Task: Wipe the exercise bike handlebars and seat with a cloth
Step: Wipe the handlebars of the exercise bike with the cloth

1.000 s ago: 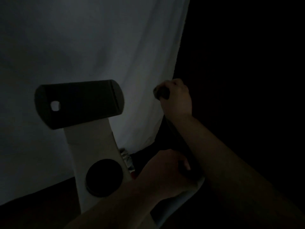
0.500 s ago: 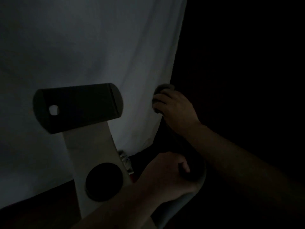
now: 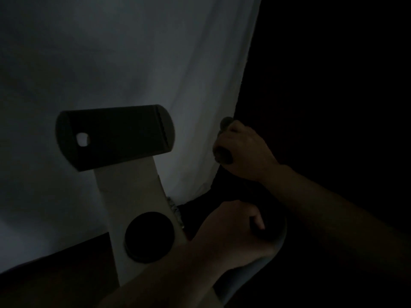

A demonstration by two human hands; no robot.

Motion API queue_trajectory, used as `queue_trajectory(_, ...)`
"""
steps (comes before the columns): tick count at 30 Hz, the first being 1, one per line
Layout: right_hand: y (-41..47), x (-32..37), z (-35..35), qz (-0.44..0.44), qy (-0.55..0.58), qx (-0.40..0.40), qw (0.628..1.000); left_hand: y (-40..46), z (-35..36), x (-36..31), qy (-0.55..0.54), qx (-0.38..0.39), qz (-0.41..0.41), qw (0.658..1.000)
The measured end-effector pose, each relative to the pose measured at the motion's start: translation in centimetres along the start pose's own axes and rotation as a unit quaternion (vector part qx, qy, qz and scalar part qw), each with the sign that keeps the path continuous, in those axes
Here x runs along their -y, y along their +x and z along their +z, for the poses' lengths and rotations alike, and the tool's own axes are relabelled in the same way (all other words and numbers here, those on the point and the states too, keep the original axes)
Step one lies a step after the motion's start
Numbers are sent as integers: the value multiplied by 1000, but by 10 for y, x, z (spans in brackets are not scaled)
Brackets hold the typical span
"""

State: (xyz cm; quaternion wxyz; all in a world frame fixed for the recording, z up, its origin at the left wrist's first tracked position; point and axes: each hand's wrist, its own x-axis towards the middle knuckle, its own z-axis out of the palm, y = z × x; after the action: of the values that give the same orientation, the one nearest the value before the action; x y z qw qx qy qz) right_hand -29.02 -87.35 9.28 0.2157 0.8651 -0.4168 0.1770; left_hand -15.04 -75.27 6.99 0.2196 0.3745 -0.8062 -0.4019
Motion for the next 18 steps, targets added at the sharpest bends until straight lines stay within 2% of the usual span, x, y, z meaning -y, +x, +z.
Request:
queue_trajectory(2, 13, -8, -7, -6, 0, -5, 1000, 0, 1, 0, 11, -18, 6, 1000)
queue_trajectory(5, 7, 0, -2, 30, -51, -13, 998, 0, 1, 1, 1, -12, 12, 1000)
queue_trajectory(10, 22, -11, -20, -53, -68, 73, 994, 0, 0, 2, 8, -19, 13, 1000)
queue_trajectory(13, 24, -8, -17, -21, -32, 58, 998, 0, 0, 2, -3, -5, 10, 1000)
queue_trajectory(18, 11, -10, -13, -51, -47, 49, 996, 1, 1, 2, 1, -12, 6, 1000)
